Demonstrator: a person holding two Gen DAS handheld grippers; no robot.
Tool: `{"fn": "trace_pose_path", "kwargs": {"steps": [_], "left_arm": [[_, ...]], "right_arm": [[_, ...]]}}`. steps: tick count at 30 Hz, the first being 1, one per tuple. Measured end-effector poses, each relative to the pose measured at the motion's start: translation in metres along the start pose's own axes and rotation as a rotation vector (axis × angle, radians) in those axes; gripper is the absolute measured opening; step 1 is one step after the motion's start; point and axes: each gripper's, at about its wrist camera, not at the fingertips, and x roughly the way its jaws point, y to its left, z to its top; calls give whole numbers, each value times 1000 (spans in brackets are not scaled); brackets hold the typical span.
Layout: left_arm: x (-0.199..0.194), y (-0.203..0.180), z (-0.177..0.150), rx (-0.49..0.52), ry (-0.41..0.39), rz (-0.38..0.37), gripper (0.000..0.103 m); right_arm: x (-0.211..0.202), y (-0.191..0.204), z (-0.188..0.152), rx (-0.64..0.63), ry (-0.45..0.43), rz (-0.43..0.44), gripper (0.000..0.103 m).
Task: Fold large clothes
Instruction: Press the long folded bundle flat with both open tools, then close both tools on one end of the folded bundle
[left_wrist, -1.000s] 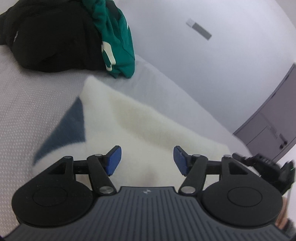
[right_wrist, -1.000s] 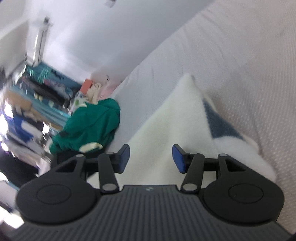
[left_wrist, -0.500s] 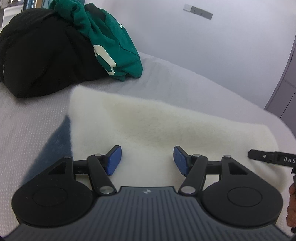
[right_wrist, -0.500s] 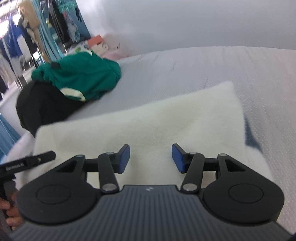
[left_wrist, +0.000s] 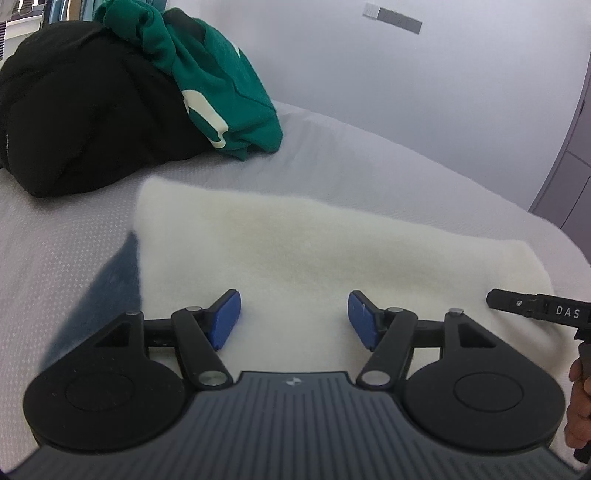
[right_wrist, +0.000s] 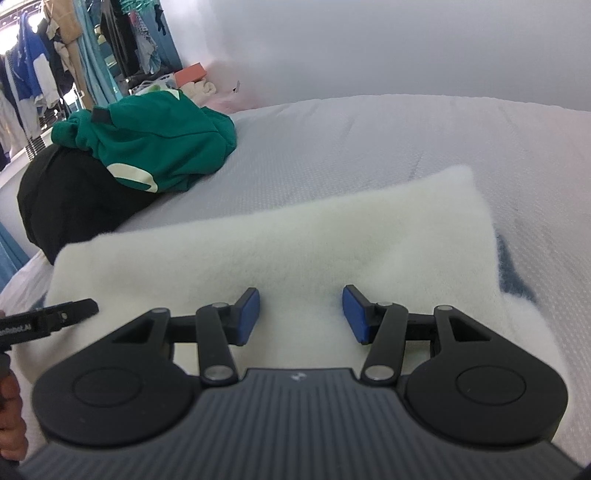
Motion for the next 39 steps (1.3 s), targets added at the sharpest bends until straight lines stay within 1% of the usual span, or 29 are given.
{"fn": "trace_pose_path", "kwargs": {"steps": [6,8,12,14,15,16,17,19,23,24,26,27,29,32,35,37,39], "left_arm": [[-41,-2,-11,-30,-9,-19,70],[-55,-1,-14,-56,-15,-39,70],[-77,-4,-27,-90,-4,-57,70],[-85,-6,-33,-104,3,-63,70],[-87,-7,-36,-112,6,-71,71],[-89,-7,-38,-122,11,-71,73],[-90,-8,-40,-129,14,-68,75],[-89,-9,-44,-135,22,-65,78],[-79,-9,-47,-147,51,-57,79],[-77,-9,-47,-156,59,-60,79],[-73,-7,-49,-172,72,-67,80],[-72,-6,-50,-180,77,-68,80],[-68,-5,-51,-193,91,-65,81],[-62,-3,-52,-211,110,-69,82],[-58,-1,-54,-241,132,-84,82],[-52,2,-55,-272,153,-93,82],[-46,7,-56,-315,178,-106,86]], "right_arm": [[-33,10,-9,46,-12,13,54],[-45,11,-15,73,-16,35,54],[-63,16,-27,132,7,74,54],[-68,20,-32,160,27,110,54],[-69,20,-36,188,41,131,61],[-69,20,-40,222,58,158,67],[-68,20,-43,250,77,183,68],[-66,22,-50,284,115,217,68],[-59,25,-54,308,144,225,68],[-56,23,-55,334,145,229,82],[-49,14,-58,418,152,247,99],[-43,10,-59,461,168,254,97],[-32,1,-64,529,201,277,97],[-16,-15,-72,668,214,290,97],[-3,-26,-74,747,185,273,97],[3,-29,-71,765,147,278,97],[5,-31,-68,773,107,277,98]]}}
